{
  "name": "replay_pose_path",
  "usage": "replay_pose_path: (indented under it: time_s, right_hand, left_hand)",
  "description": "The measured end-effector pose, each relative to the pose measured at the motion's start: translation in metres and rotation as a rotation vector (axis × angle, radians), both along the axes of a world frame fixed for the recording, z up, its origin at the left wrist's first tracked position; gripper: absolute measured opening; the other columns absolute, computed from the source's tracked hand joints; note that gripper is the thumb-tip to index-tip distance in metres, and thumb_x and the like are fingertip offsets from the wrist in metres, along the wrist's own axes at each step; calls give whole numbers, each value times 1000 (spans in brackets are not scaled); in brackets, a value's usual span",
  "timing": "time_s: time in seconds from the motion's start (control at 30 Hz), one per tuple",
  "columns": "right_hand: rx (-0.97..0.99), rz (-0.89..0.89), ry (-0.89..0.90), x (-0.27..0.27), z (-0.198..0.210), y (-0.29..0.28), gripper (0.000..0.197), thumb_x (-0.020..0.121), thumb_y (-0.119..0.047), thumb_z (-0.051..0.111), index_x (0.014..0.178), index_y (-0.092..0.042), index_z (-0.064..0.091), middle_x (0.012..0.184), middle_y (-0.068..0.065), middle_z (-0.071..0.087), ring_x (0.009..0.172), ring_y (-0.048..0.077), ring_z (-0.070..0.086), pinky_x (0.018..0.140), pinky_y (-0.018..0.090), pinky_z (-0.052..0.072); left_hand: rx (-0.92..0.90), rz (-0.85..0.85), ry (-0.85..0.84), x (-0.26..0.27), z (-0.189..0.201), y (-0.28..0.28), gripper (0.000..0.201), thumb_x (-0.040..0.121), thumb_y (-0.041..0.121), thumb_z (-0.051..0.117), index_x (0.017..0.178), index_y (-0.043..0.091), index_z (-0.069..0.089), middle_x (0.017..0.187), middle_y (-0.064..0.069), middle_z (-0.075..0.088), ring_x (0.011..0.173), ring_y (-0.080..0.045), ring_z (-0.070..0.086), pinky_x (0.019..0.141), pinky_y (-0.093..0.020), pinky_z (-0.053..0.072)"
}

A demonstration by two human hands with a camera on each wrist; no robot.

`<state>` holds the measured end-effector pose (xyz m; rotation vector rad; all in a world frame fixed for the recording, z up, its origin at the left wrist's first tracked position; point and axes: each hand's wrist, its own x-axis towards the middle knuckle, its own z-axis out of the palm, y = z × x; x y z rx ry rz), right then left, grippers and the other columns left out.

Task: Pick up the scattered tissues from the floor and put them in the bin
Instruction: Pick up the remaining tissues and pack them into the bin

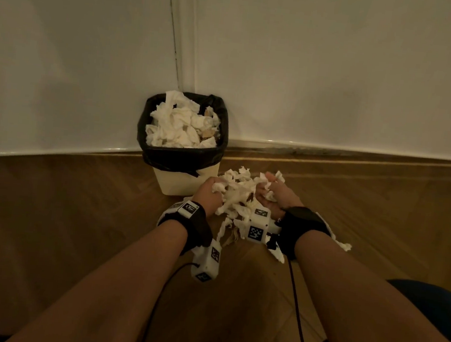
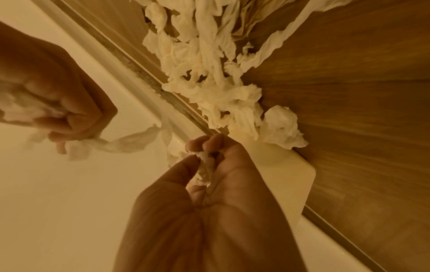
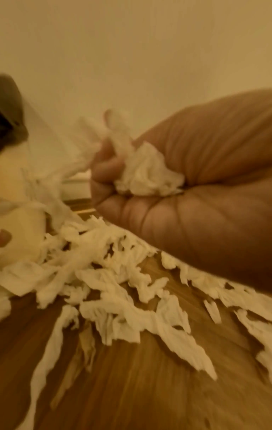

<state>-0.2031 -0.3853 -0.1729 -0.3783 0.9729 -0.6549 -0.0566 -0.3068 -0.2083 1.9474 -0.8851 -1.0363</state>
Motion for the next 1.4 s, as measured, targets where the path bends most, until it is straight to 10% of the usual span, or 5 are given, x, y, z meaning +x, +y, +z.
replay_pose_path:
  time_s: [0.43, 0.7, 0.97, 1.2, 1.4]
  right_hand:
    - [-69, -170, -493, 44, 74, 3, 32, 61, -11, 37, 88, -12, 53, 68, 9, 49, 65, 23, 44, 65, 29, 35]
    - [-79, -71, -559, 95, 105, 14, 32, 61, 10, 22, 73, -12, 42, 81, 10, 45, 76, 25, 46, 73, 35, 44]
    - [-121, 15, -434, 149, 85, 4, 39, 91, 15, 25, 104, -14, 48, 122, 19, 48, 117, 34, 50, 82, 37, 50]
    - [-1138, 550, 993, 176, 48, -6, 40, 95, -18, 47, 131, -1, 48, 133, 15, 52, 123, 30, 48, 103, 34, 39]
    - [-1362, 681, 1342, 177, 36, 3, 22, 95, -13, 48, 109, -4, 62, 113, 15, 63, 105, 30, 60, 87, 36, 48]
  left_hand:
    - [-343, 120, 373, 16, 76, -11, 19, 99, 15, 37, 97, 15, 55, 66, 7, 62, 56, -4, 58, 50, -17, 43]
    - [-446, 283, -129, 79, 107, 3, 40, 95, 2, 32, 126, 13, 56, 128, -7, 36, 109, -17, 45, 105, -28, 37]
    - [-345, 295, -489, 119, 98, 14, 40, 92, 1, 41, 119, 21, 61, 119, -11, 40, 92, -12, 44, 82, -2, 26]
    - [-154, 98, -745, 128, 85, 11, 15, 85, 19, 58, 96, 28, 65, 101, -1, 61, 93, -18, 60, 87, -34, 47]
    - [-34, 7, -961, 134, 77, 7, 18, 90, 29, 56, 102, 32, 67, 105, 5, 69, 101, -17, 61, 92, -33, 40]
